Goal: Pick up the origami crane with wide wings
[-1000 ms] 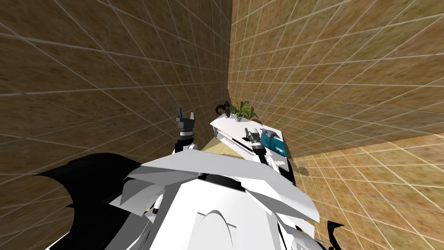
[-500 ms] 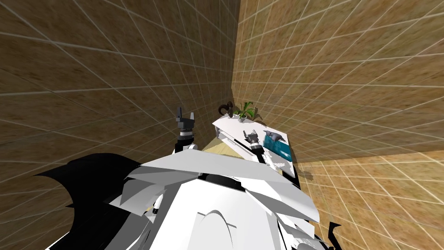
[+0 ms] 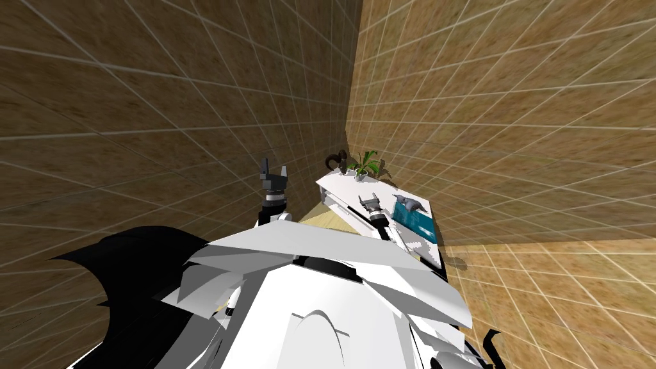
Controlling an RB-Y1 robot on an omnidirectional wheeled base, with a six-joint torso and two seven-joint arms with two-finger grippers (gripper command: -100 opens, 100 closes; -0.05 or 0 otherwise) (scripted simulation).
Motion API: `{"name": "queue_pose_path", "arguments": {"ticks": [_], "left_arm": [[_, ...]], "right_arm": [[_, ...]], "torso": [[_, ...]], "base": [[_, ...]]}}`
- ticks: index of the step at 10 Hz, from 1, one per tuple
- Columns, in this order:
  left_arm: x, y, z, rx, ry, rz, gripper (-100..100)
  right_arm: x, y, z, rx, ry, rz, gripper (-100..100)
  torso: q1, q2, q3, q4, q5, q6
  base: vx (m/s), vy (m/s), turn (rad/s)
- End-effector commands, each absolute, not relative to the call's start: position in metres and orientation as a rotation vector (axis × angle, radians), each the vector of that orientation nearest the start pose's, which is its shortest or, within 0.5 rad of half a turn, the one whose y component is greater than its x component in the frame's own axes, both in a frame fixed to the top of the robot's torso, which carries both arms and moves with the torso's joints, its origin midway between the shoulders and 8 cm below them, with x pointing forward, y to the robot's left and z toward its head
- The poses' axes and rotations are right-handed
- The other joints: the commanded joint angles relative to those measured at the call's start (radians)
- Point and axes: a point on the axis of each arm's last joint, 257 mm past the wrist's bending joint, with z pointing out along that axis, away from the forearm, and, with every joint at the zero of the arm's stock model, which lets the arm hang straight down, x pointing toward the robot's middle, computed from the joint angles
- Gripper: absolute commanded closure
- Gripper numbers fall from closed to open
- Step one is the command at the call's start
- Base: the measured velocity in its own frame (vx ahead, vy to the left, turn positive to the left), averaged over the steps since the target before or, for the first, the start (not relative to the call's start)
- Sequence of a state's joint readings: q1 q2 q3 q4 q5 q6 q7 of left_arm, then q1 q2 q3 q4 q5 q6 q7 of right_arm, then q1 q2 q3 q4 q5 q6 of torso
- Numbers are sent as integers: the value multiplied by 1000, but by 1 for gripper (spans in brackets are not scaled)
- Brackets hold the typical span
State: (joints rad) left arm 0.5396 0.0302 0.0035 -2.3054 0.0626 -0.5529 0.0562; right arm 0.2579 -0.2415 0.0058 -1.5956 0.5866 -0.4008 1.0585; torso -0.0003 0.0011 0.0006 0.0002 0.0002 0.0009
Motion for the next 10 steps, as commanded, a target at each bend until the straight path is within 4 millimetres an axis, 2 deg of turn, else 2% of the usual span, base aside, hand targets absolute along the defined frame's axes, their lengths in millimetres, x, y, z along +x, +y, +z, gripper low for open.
{"name": "queue_pose_path", "arguments": {"ticks": [1, 2, 3, 4, 5, 6, 7, 8, 9, 10], "left_arm": [[326, 286, 33, -660, 553, -1388, 0], [326, 286, 33, -660, 553, -1388, 0], [326, 286, 33, -660, 553, -1388, 0], [326, 286, 33, -660, 553, -1388, 0], [326, 286, 33, -660, 553, -1388, 0], [326, 286, 33, -660, 553, -1388, 0], [326, 286, 33, -660, 553, -1388, 0], [326, 286, 33, -660, 553, -1388, 0], [326, 286, 33, -660, 553, -1388, 0], [326, 286, 33, -660, 553, -1388, 0]], "right_arm": [[453, -256, -261, -412, 1466, -93, -100], [455, -260, -278, -469, 1494, -151, -100], [455, -260, -278, -483, 1490, -165, -100], [456, -263, -294, -538, 1516, -218, -100], [456, -263, -294, -554, 1511, -234, -100], [456, -267, -310, -607, 1537, -283, -100], [456, -267, -310, -624, 1531, -299, -100], [456, -270, -326, -679, 1554, -348, -100], [456, -270, -326, -692, 1549, -361, -100], [456, -274, -341, -745, 1570, -405, -100]], "torso": [[0, 0, 0, 0, 0, 0], [0, 0, 0, 0, 0, 0], [0, 0, 0, 0, 0, 0], [0, 0, 0, 0, 0, 0], [-1, 0, 0, 0, 0, 0], [-1, 0, 0, 0, 0, 0], [-2, 1, 0, 0, 0, 0], [-2, 1, 0, 0, 0, 0], [-2, 1, 0, 0, 0, 0], [-2, 1, 0, 0, 0, 0]], "base": [[0, 0, 0], [-2, -3, 62], [-2, -6, 46], [-4, -12, 52], [-5, -14, 31], [-11, -24, 38], [-9, -24, 22], [-10, -31, 37], [-9, -30, 13], [-10, -36, 9]]}}
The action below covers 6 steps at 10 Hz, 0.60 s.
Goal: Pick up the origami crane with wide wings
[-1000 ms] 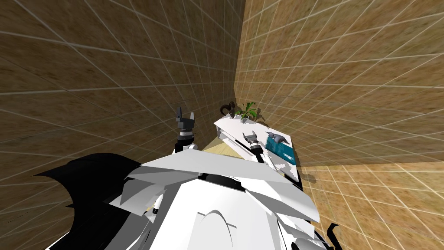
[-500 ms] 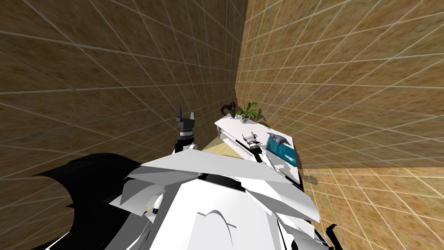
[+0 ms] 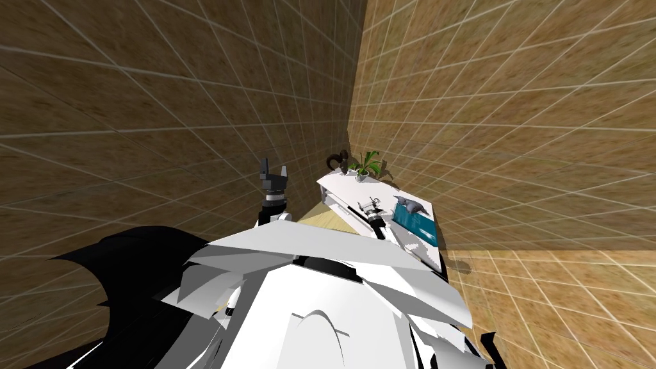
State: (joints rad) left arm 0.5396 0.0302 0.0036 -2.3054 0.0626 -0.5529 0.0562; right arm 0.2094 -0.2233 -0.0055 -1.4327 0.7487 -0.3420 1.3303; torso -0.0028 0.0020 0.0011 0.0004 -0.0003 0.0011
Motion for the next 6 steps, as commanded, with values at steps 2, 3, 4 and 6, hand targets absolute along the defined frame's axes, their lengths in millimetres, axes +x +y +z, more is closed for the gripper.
{"name": "queue_pose_path", "arguments": {"ticks": [2, 3, 4, 6], "left_arm": [[326, 286, 33, -660, 553, -1388, 0], [326, 286, 33, -660, 553, -1388, 0], [326, 286, 33, -660, 553, -1388, 0], [326, 286, 33, -660, 553, -1388, 0]], "right_arm": [[455, -277, -356, -813, 1583, -461, -100], [455, -277, -356, -825, 1578, -472, -100], [453, -280, -369, -879, 1593, -513, -100], [452, -282, -382, -943, 1601, -562, -100]], "torso": [[0, 0, 0, 0, 0, 0], [-1, 0, 0, 0, 0, 0], [0, 0, 0, 0, 0, 0], [-1, 0, 0, 0, 0, 0]], "base": [[-13, -39, 5], [-15, -39, 8], [-11, -47, -8], [-18, -53, -9]]}}
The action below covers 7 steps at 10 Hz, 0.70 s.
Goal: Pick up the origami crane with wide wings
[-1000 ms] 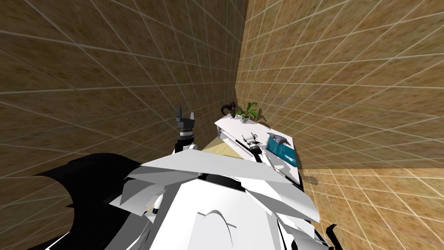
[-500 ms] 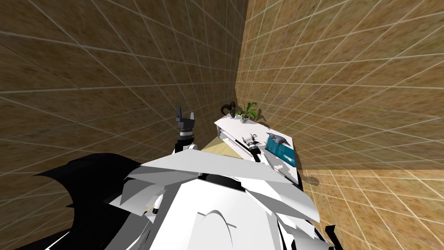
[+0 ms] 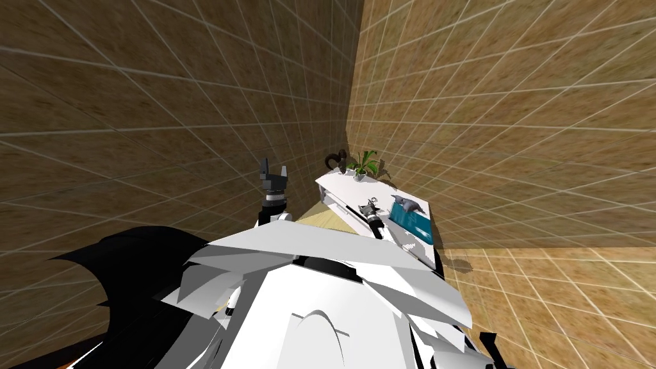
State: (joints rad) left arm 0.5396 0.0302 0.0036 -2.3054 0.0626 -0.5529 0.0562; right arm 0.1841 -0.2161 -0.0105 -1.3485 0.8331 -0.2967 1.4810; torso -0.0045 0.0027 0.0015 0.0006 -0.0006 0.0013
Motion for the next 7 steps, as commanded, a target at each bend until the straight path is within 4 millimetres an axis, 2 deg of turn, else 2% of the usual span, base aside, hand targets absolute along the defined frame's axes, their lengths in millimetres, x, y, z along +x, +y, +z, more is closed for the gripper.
{"name": "queue_pose_path", "arguments": {"ticks": [1, 2, 5, 7], "left_arm": [[326, 286, 33, -660, 553, -1388, 0], [326, 286, 33, -660, 553, -1388, 0], [326, 286, 33, -660, 553, -1388, 0], [326, 286, 33, -660, 553, -1388, 0]], "right_arm": [[452, -282, -382, -949, 1598, -567, -100], [450, -284, -394, -999, 1610, -601, -100], [448, -285, -405, -1061, 1612, -644, -100], [444, -284, -425, -1144, 1628, -693, -100]], "torso": [[0, 0, 0, 0, 0, 0], [0, 0, 0, 0, 0, 0], [0, -1, 0, 0, 0, 0], [0, -1, 0, 0, 0, 0]], "base": [[-13, -52, -5], [-4, -59, -19], [-8, -51, -16], [-10, -83, -42]]}}
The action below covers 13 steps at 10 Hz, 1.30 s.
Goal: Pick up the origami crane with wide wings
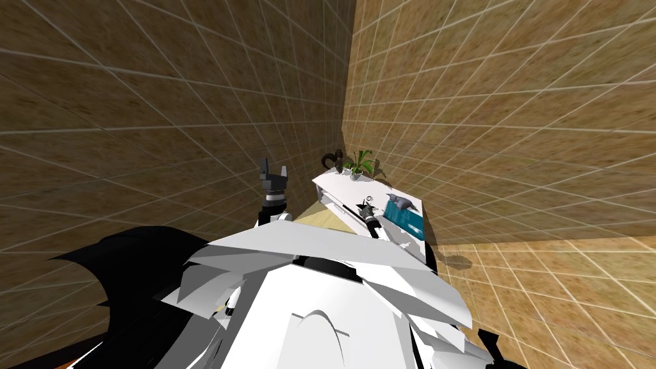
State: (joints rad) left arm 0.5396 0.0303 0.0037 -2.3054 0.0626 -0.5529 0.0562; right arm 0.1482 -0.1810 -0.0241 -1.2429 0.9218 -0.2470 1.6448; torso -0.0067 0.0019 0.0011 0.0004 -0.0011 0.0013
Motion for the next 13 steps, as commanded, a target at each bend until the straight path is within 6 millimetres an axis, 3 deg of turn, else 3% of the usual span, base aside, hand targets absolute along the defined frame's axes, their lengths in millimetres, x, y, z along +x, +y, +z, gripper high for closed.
{"name": "queue_pose_path", "arguments": {"ticks": [1, 5, 8, 11, 12, 13], "left_arm": [[326, 287, 33, -660, 553, -1388, 0], [326, 286, 33, -660, 553, -1388, 0], [326, 287, 33, -660, 553, -1388, 0], [326, 287, 33, -660, 553, -1388, 0], [326, 286, 33, -660, 553, -1388, 0], [326, 286, 33, -660, 553, -1388, 0]], "right_arm": [[444, -284, -425, -1158, 1621, -703, -100], [438, -276, -449, -1268, 1629, -757, -100], [433, -255, -466, -1324, 1640, -768, -100], [431, -228, -475, -1325, 1657, -743, -100], [431, -233, -472, -1326, 1653, -749, -100], [432, -232, -473, -1327, 1654, -749, 0]], "torso": [[0, 0, 0, 0, 0, 0], [2, 0, 0, 0, 0, 0], [0, -1, -1, 0, 0, 0], [1, -2, -1, 0, 0, 0], [2, -2, -1, 0, 0, 0], [5, -1, -1, 0, 1, 0]], "base": [[-17, -87, -9], [-3, -78, -31], [12, -101, -54], [28, -88, -32], [6, -24, 0], [2, -5, 1]]}}
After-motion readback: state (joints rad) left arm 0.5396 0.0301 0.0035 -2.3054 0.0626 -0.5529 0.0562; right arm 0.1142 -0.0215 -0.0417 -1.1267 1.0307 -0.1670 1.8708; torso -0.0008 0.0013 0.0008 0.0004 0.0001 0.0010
